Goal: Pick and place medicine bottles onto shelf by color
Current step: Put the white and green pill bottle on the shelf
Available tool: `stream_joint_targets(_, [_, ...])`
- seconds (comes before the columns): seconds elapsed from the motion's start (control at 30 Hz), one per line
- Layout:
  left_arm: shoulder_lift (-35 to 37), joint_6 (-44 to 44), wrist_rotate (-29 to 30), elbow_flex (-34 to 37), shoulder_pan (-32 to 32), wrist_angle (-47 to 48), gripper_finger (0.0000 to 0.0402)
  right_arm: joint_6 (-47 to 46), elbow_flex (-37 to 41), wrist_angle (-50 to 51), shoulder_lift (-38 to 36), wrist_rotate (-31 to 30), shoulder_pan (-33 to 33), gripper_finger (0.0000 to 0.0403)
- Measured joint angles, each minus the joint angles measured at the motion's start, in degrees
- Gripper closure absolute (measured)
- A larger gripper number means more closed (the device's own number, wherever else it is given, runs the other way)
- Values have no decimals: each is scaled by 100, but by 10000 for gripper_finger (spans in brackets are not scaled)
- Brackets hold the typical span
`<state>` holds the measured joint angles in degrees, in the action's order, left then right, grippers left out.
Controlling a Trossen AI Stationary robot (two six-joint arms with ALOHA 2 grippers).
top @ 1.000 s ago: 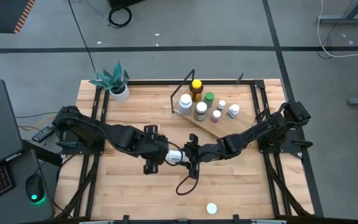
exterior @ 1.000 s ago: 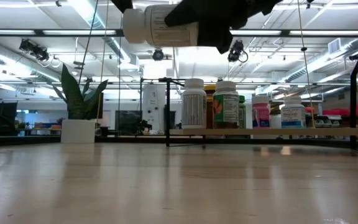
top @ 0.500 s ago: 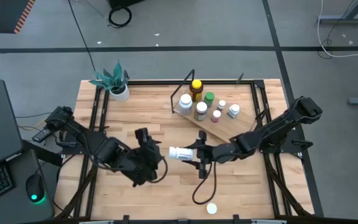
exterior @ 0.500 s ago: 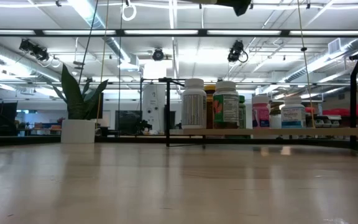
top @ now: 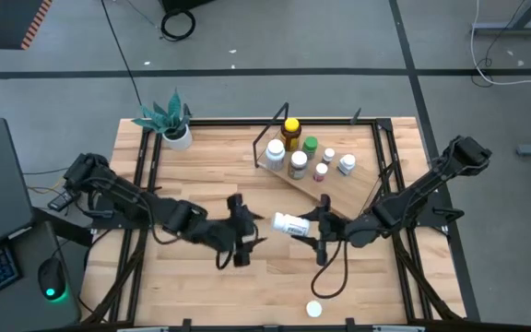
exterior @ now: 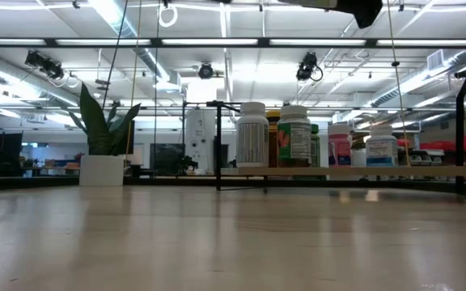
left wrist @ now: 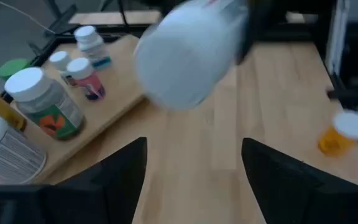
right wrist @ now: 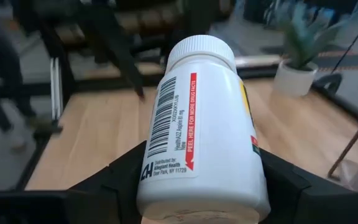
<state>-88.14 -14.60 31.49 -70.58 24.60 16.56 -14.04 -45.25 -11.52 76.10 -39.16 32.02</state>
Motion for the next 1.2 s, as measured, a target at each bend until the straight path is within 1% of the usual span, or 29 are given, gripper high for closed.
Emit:
stream_joint_targets(0.1, [250,72,-266,762,-284,-1323,126,124,193,-426,-157,-158,82,174])
stream_joint_targets(0.2, [471,72,-611,1411,-532,-2737,119,239,330,-697,-277,-157,109,174])
stream_joint_targets(0.3, [496,175,-774,1811,-706,-3824,114,246,338,-756,-315,-157,103,174])
stream_joint_targets(0.37, [501,193,-1069,1920,-800,-4339,113,263,338,-769,-307,-173,100,174])
stream_joint_targets(0.57, [453,153,-1472,1944,-966,-4419,113,263,338,-802,-305,-114,-28,174])
stream_joint_targets(0.77, [453,146,-1658,1938,-1086,-4598,113,223,338,-940,-305,294,-236,174])
stream_joint_targets(0.83, [453,143,-1763,1938,-1136,-4629,113,221,338,-943,-305,346,-272,174])
stream_joint_targets(0.93, [450,132,-2030,1937,-1186,-4977,113,221,338,-937,-305,402,-320,174])
stream_joint_targets(1.2, [380,-22,-2090,1930,-1231,-5083,113,221,338,-945,-302,457,-441,174])
